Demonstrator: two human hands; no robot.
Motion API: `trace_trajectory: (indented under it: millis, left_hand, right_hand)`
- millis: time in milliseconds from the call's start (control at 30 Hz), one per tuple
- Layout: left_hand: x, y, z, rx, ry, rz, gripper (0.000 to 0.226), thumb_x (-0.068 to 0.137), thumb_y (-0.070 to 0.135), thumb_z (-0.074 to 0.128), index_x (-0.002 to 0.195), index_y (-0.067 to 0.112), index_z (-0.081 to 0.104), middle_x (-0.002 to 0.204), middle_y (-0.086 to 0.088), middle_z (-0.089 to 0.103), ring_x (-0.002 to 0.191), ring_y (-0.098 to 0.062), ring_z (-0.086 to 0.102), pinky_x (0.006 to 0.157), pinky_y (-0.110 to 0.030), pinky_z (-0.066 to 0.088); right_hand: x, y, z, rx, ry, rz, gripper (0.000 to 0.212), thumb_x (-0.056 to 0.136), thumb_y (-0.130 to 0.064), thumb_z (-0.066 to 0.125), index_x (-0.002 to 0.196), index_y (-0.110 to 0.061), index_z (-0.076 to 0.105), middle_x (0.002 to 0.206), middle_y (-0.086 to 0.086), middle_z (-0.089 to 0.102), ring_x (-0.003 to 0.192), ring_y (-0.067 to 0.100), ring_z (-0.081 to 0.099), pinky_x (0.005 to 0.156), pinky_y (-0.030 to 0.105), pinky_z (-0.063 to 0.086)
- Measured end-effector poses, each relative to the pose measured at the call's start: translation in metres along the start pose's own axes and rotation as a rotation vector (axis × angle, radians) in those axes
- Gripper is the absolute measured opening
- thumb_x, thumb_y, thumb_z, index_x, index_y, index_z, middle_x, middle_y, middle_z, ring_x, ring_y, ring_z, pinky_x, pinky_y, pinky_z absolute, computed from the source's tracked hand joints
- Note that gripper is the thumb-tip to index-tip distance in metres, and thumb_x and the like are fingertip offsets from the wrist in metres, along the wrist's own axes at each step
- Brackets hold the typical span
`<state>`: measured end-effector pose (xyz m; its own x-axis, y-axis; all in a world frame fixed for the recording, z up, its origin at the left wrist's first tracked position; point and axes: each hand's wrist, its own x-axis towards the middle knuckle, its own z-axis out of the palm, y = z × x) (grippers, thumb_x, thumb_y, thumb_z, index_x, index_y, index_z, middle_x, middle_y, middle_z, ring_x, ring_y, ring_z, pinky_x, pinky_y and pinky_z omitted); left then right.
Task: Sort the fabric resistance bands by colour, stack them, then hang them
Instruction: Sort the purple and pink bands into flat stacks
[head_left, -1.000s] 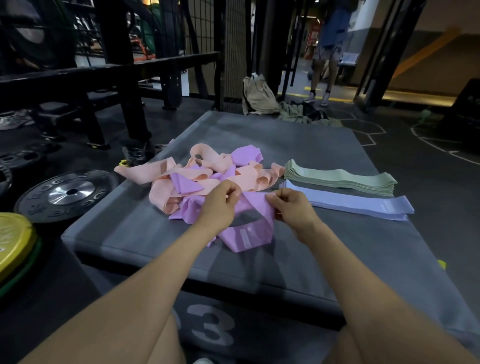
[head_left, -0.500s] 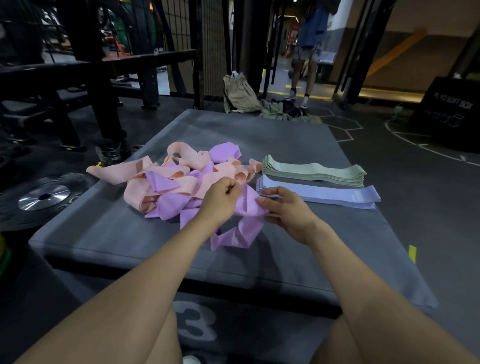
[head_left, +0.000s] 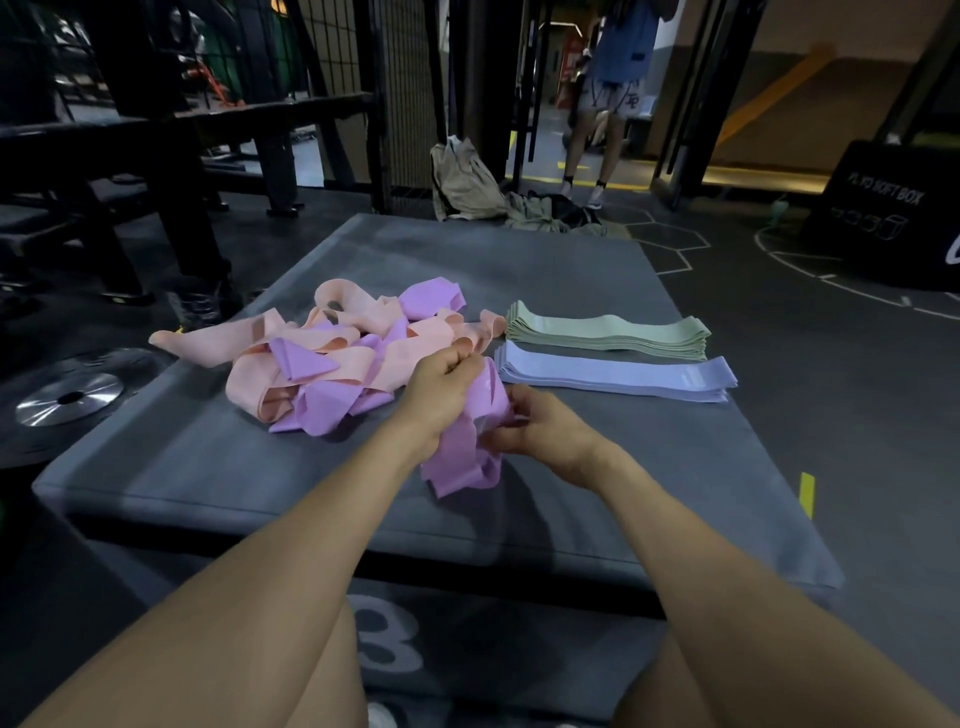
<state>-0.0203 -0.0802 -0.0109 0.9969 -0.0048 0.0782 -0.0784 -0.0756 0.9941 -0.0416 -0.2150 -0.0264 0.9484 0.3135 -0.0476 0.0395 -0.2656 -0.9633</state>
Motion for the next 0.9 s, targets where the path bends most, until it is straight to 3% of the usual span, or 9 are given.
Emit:
trace_trajectory:
  millis: [167, 300, 367, 467, 533, 700, 767, 833, 900]
  left_hand:
    - [0.002, 0.006, -0.005, -0.151, 0.060, -0.102, 0.022, 0.094, 0.017, 0.051, 0.074, 0.017, 0.058, 0.080, -0.005, 0.055, 0.083, -0.022, 0.047, 0.075, -0.033, 0.037]
    - [0.007, 0.006, -0.017, -0.173, 0.139, -0.117, 0.022, 0.094, 0.020, 0.051, 0.073, 0.018, 0.058, 0.084, -0.008, 0.055, 0.085, -0.022, 0.047, 0.077, -0.034, 0.036]
    - [0.009, 0.005, -0.021, -0.118, 0.184, -0.111, 0.021, 0.092, 0.022, 0.050, 0.074, 0.019, 0.059, 0.085, -0.009, 0.055, 0.084, -0.021, 0.047, 0.076, -0.034, 0.036]
    - [0.010, 0.003, -0.024, 0.001, 0.172, -0.054, 0.022, 0.093, 0.021, 0.049, 0.074, 0.018, 0.059, 0.083, -0.010, 0.054, 0.079, -0.020, 0.046, 0.072, -0.032, 0.036]
    - [0.009, 0.002, -0.025, 0.095, 0.165, 0.005, 0.022, 0.095, 0.018, 0.047, 0.077, 0.011, 0.058, 0.076, -0.006, 0.051, 0.073, -0.017, 0.042, 0.065, -0.027, 0.036]
    - [0.009, -0.004, -0.031, 0.268, 0.163, 0.074, 0.024, 0.093, 0.011, 0.047, 0.088, -0.009, 0.060, 0.074, -0.012, 0.046, 0.066, -0.018, 0.037, 0.055, -0.025, 0.032]
    - [0.011, -0.007, -0.033, 0.337, 0.152, 0.062, 0.023, 0.092, 0.014, 0.050, 0.085, -0.006, 0.060, 0.076, -0.012, 0.049, 0.067, -0.020, 0.041, 0.057, -0.027, 0.035]
    - [0.011, -0.010, -0.033, 0.564, 0.188, 0.072, 0.017, 0.090, 0.023, 0.054, 0.082, 0.008, 0.059, 0.082, -0.004, 0.055, 0.073, -0.022, 0.049, 0.065, -0.030, 0.041]
    - [0.009, -0.010, -0.030, 0.643, 0.242, 0.173, 0.009, 0.089, 0.025, 0.058, 0.090, 0.015, 0.059, 0.095, 0.000, 0.052, 0.080, -0.021, 0.053, 0.072, -0.031, 0.045]
  right_hand:
    - [0.009, 0.003, -0.003, -0.177, 0.263, 0.009, 0.017, 0.076, 0.007, 0.061, 0.089, -0.005, 0.060, 0.077, 0.006, 0.057, 0.071, 0.017, 0.050, 0.071, 0.030, 0.043]
    - [0.011, -0.003, -0.008, -0.081, 0.391, 0.036, 0.041, 0.081, 0.000, 0.066, 0.118, -0.007, 0.051, 0.098, 0.000, 0.053, 0.082, 0.017, 0.055, 0.078, 0.030, 0.046]
    - [0.010, -0.004, -0.011, -0.158, 0.441, 0.061, 0.037, 0.082, -0.006, 0.067, 0.117, -0.003, 0.054, 0.101, 0.002, 0.053, 0.086, 0.018, 0.054, 0.076, 0.028, 0.043]
    - [0.007, -0.003, -0.013, -0.189, 0.348, 0.062, 0.007, 0.086, -0.005, 0.062, 0.087, -0.001, 0.067, 0.078, 0.009, 0.059, 0.073, 0.018, 0.051, 0.070, 0.029, 0.041]
    - [0.006, -0.002, -0.014, -0.070, 0.294, 0.064, 0.019, 0.090, -0.004, 0.056, 0.072, -0.007, 0.062, 0.072, 0.008, 0.056, 0.072, 0.019, 0.047, 0.072, 0.033, 0.041]
    - [0.000, -0.012, -0.019, 0.434, 0.233, 0.097, 0.028, 0.095, -0.004, 0.044, 0.070, -0.013, 0.054, 0.062, 0.000, 0.057, 0.059, 0.012, 0.049, 0.062, 0.023, 0.043]
    - [-0.001, -0.016, -0.018, 0.535, 0.237, 0.073, 0.027, 0.095, -0.006, 0.045, 0.072, -0.013, 0.058, 0.056, -0.004, 0.059, 0.053, 0.010, 0.050, 0.053, 0.021, 0.043]
    - [-0.001, -0.019, -0.017, 0.568, 0.255, 0.029, 0.025, 0.095, -0.007, 0.048, 0.073, -0.013, 0.060, 0.055, -0.006, 0.060, 0.049, 0.008, 0.050, 0.049, 0.019, 0.039]
    - [0.000, -0.020, -0.015, 0.545, 0.281, -0.013, 0.024, 0.093, -0.008, 0.051, 0.072, -0.012, 0.062, 0.053, -0.006, 0.059, 0.048, 0.007, 0.047, 0.049, 0.018, 0.036]
